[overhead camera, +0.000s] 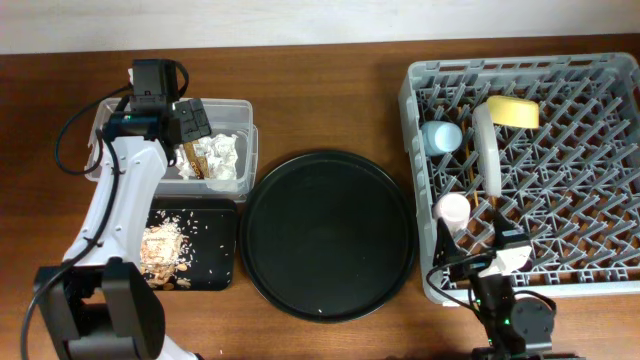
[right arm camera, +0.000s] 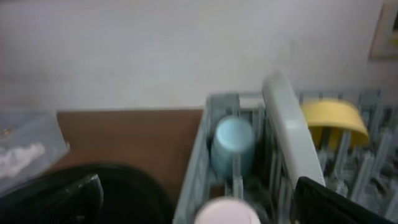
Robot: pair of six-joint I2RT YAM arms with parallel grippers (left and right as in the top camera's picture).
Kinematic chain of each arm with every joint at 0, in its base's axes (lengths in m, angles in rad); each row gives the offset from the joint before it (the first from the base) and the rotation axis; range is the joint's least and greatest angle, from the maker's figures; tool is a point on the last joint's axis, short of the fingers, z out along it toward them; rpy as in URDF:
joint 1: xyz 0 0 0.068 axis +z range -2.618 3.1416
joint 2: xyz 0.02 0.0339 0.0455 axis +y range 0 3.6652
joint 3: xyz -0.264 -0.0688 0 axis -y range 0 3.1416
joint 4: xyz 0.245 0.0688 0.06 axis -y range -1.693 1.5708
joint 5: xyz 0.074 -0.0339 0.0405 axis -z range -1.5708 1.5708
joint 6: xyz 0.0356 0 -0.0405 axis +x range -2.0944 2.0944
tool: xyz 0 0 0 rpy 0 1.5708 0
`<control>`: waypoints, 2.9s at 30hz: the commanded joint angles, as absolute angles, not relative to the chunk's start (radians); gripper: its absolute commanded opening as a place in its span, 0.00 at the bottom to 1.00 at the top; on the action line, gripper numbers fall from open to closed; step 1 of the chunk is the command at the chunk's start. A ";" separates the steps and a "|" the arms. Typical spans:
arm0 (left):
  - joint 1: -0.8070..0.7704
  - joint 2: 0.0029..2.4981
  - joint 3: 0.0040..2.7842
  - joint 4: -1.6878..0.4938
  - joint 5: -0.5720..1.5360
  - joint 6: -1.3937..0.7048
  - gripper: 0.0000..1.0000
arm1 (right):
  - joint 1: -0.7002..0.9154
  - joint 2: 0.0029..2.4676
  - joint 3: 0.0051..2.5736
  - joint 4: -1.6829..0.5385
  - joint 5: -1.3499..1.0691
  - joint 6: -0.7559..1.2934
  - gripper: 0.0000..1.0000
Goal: Sort waste into correct bins and load items into the dishwasher rack
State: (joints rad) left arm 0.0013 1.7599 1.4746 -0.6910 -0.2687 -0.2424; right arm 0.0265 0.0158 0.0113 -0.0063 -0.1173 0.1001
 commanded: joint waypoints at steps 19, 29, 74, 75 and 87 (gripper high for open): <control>0.005 1.769 1.471 -0.689 -0.269 -0.237 0.99 | 0.019 0.007 0.006 -0.071 -0.089 0.110 0.99; -0.011 1.642 1.471 -0.696 -0.269 -0.237 0.99 | 0.019 0.007 0.006 -0.071 -0.089 0.110 0.99; -0.028 0.004 0.008 0.016 -0.093 -0.308 0.99 | 0.019 0.007 0.006 -0.071 -0.089 0.110 0.99; -0.028 0.004 0.008 -0.006 -0.093 -0.279 0.99 | 0.019 0.007 0.006 -0.071 -0.089 0.110 0.99; 0.025 0.005 0.009 -0.083 0.019 -0.062 0.99 | 0.019 0.007 0.006 -0.071 -0.089 0.110 0.99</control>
State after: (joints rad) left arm 0.0128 0.0147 0.0158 -0.0830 -0.0322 -0.1181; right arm 0.0257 0.0158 0.0109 -0.0662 -0.0944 0.1020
